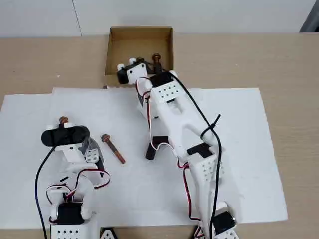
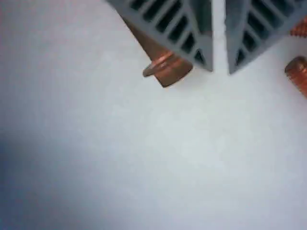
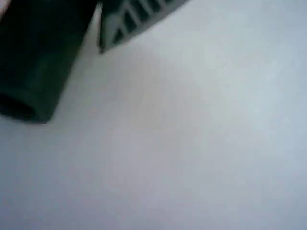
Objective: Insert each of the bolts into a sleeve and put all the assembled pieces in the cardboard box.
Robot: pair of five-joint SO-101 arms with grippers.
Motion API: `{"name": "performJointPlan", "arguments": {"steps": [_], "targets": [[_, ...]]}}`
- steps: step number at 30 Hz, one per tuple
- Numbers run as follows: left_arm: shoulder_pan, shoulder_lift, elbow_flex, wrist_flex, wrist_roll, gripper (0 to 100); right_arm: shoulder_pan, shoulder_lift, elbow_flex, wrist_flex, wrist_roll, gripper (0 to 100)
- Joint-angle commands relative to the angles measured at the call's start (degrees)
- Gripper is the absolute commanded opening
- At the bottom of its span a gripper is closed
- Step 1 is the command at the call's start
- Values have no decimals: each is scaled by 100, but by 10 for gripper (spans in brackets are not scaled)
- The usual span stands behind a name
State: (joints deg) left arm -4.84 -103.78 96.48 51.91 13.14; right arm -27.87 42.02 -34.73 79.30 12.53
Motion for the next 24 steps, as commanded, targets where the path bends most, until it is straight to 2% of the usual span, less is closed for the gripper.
{"name": "performJointPlan", "arguments": {"steps": [1, 6, 11, 17, 24], "targets": [[-18, -35, -57, 9, 26, 6, -22, 31, -246, -136, -35, 147], [-18, -35, -57, 9, 26, 6, -4, 189, -246, -171, -35, 141], [-18, -35, -57, 9, 26, 6, -4, 233, -246, -145, -35, 6], [-18, -35, -57, 9, 26, 6, 4, 57, -246, -92, -26, 2], [-18, -35, -57, 9, 26, 6, -13, -910, -1055, 901, -26, 2]]}}
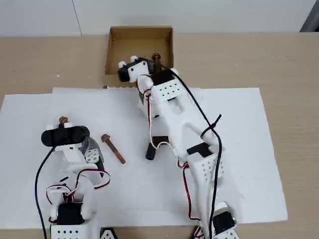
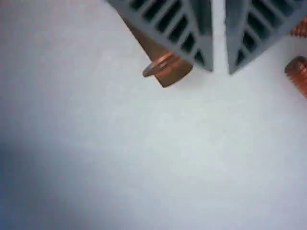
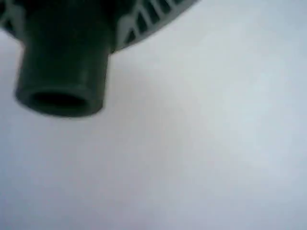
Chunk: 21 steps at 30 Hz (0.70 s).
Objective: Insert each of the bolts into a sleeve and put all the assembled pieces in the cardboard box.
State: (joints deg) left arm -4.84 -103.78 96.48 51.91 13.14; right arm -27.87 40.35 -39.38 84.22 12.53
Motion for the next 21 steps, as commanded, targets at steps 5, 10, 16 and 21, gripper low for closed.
{"name": "performJointPlan", "arguments": {"steps": [5, 10, 16, 21], "targets": [[-9, -35, -57, 9, 18, 6, 66, -1130, -1231, 1349, -18, 2], [-9, -35, -57, 9, 18, 6, 338, -1877, -1213, 1420, -193, 2], [-9, -35, -57, 9, 18, 6, 629, -2862, -325, 1429, -220, 2], [-9, -35, -57, 9, 18, 6, 1112, -3741, 404, 1411, -229, 2]]}}
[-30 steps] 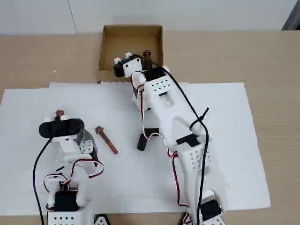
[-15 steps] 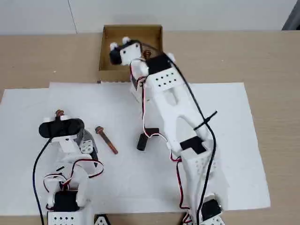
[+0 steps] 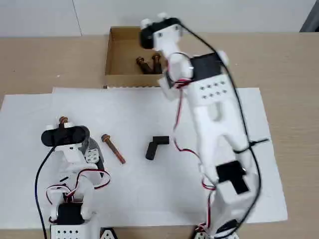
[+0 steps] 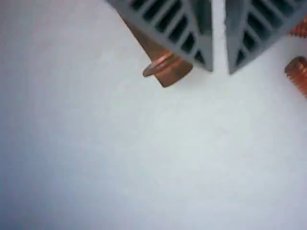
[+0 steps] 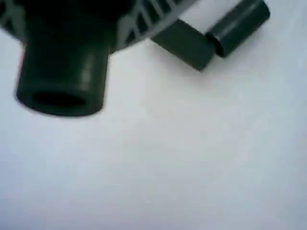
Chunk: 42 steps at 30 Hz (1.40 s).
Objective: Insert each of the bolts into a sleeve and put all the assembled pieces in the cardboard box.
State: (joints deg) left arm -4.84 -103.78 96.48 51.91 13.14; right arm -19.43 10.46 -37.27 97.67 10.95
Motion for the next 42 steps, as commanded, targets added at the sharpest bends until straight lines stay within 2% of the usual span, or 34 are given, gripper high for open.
{"name": "performJointPlan", "arguments": {"steps": [1, 12, 17, 23, 27, 30, 34, 40, 42], "targets": [[-9, -35, -57, 9, 18, 6, 356, -927, 334, 66, -70, 2], [-44, -35, -127, 18, 53, 6, 637, -3152, 2954, 13, -35, 2], [-18, -18, -927, 79, 44, 6, 927, -4022, 4431, -444, -26, 2], [-9, -18, -2044, 1204, 18, 6, 1015, -4813, 5890, -857, 237, 2], [-44, 62, -2563, 1398, -220, 6, 1015, -5174, 6629, -1077, 246, 2], [-44, 738, -3099, 1407, -246, 6, 1015, -5367, 7086, -1218, 246, 2], [-44, 2409, -4391, 1442, -167, 6, 1024, -5578, 7385, -1244, 246, 2], [-53, 4923, -6273, 1442, 343, 6, 1024, -5666, 7402, -1235, 246, 2], [-88, 5591, -6651, 1442, 747, 6, 1024, -5675, 7402, -1226, 246, 2]]}}
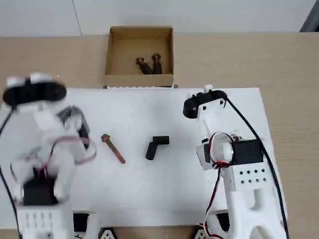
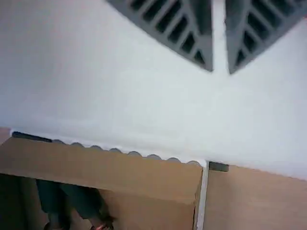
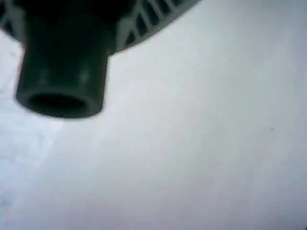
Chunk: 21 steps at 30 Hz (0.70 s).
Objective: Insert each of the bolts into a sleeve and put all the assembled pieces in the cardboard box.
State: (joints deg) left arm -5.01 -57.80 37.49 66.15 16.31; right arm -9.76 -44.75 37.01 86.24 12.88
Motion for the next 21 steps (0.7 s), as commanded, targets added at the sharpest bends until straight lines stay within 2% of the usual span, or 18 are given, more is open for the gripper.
{"name": "performJointPlan", "arguments": {"steps": [1, 4, 11, 21], "targets": [[-185, 1310, -910, 18, 721, 6, 57, -154, -26, -84, 53, 2], [-554, 2180, -1358, 18, 1398, 6, 66, -154, -26, -84, 53, 2], [-1037, 3895, -2053, 659, 2136, 6, 505, -154, -9, -75, 53, 2], [-1046, 5679, -2782, 1152, 2567, 6, 734, -136, -9, -84, 53, 3]]}}
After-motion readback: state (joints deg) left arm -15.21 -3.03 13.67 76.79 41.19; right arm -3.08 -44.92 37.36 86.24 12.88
